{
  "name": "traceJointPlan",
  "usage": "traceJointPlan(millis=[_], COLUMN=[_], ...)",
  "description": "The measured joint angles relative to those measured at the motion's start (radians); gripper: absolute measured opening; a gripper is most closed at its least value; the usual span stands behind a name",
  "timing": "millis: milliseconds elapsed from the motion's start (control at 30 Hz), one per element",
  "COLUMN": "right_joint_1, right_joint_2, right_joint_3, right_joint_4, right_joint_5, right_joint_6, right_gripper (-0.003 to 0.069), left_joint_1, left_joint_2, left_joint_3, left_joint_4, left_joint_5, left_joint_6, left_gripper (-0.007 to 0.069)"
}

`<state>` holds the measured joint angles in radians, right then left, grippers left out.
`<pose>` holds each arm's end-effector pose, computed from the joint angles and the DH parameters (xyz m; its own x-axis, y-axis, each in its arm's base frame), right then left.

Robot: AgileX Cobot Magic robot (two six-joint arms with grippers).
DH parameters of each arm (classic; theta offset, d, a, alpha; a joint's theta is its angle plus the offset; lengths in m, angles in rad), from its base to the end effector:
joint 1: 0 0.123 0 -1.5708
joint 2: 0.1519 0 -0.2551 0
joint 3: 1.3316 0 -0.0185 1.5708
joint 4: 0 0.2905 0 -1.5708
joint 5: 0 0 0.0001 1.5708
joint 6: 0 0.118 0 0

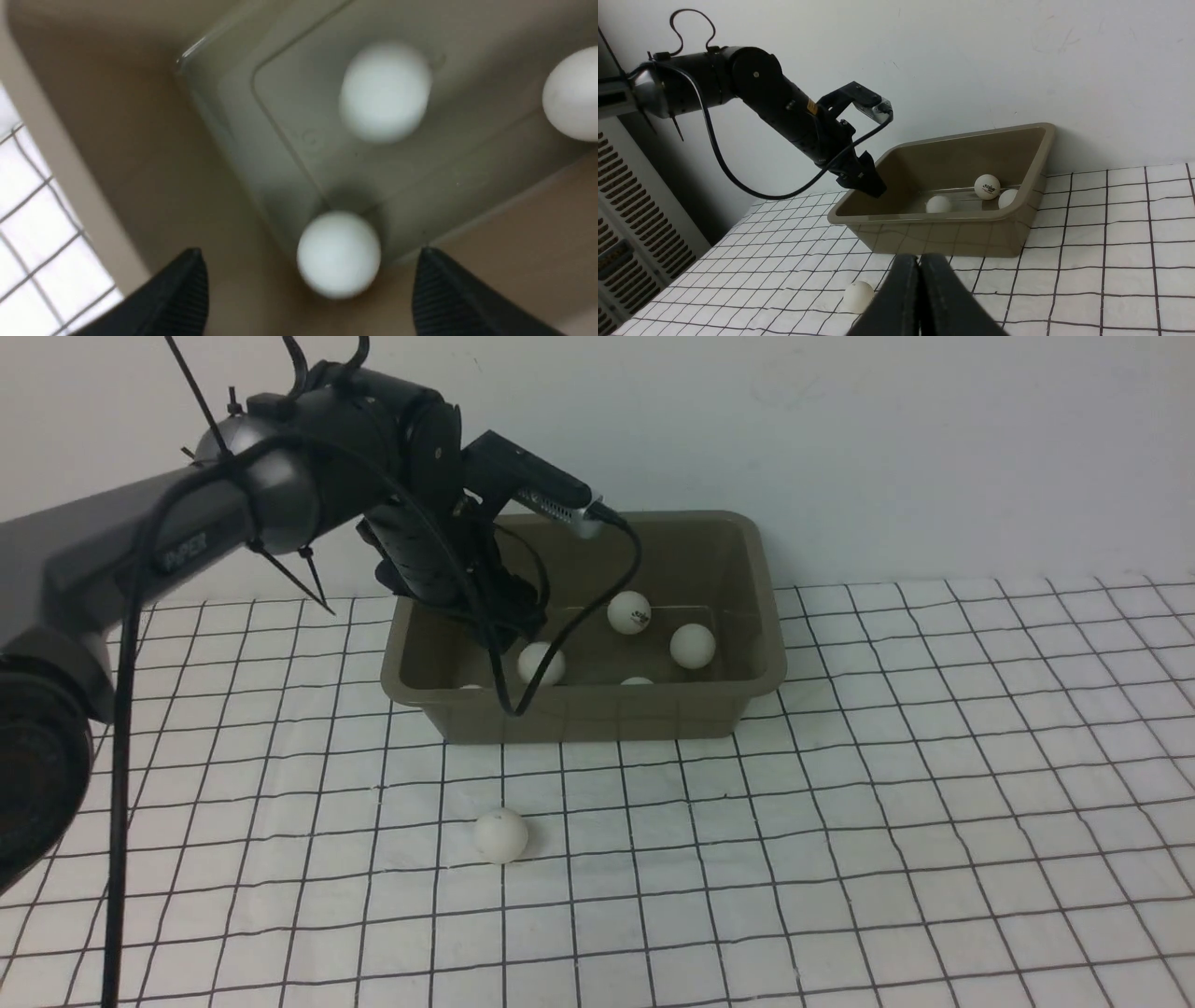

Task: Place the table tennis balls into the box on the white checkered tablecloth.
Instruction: 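Drop the ball into the bin, then reach for and grasp a ping pong ball on the table beside the basket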

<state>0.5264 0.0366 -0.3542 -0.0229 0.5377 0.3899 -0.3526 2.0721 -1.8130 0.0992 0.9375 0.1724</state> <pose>0.1097 0.0621 0.2865 -0.2848 0.2530 -0.9246 -0.4176 0.8355 0.3572 0.4696 -0.1628 0.1889 -0.7458 0.5178 -0.4191 0.4948 0.8518 0.1720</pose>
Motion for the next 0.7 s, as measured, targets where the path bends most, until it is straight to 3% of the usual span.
traceJointPlan(millis=[200,367,533,700], right_joint_1=[0.0,0.0,0.0,0.0], right_joint_2=[0.0,0.0,0.0,0.0], right_joint_3=[0.0,0.0,0.0,0.0], right_joint_4=[0.0,0.0,0.004,0.023], right_joint_5=[0.0,0.0,0.021,0.034], right_joint_6=[0.0,0.0,0.0,0.0], right_gripper=[-0.0018,-0.0018,-0.0018,-0.0018], left_joint_1=[0.0,0.0,-0.023,-0.115], left_joint_2=[-0.056,-0.159,-0.168,-0.168], left_joint_3=[-0.031,-0.042,-0.025,0.107], left_joint_4=[-0.02,-0.155,-0.274,-0.247], left_joint_5=[0.114,0.276,0.293,0.292], left_joint_6=[0.0,0.008,0.02,0.017], left_gripper=[0.0531,0.0531,0.0531,0.0531])
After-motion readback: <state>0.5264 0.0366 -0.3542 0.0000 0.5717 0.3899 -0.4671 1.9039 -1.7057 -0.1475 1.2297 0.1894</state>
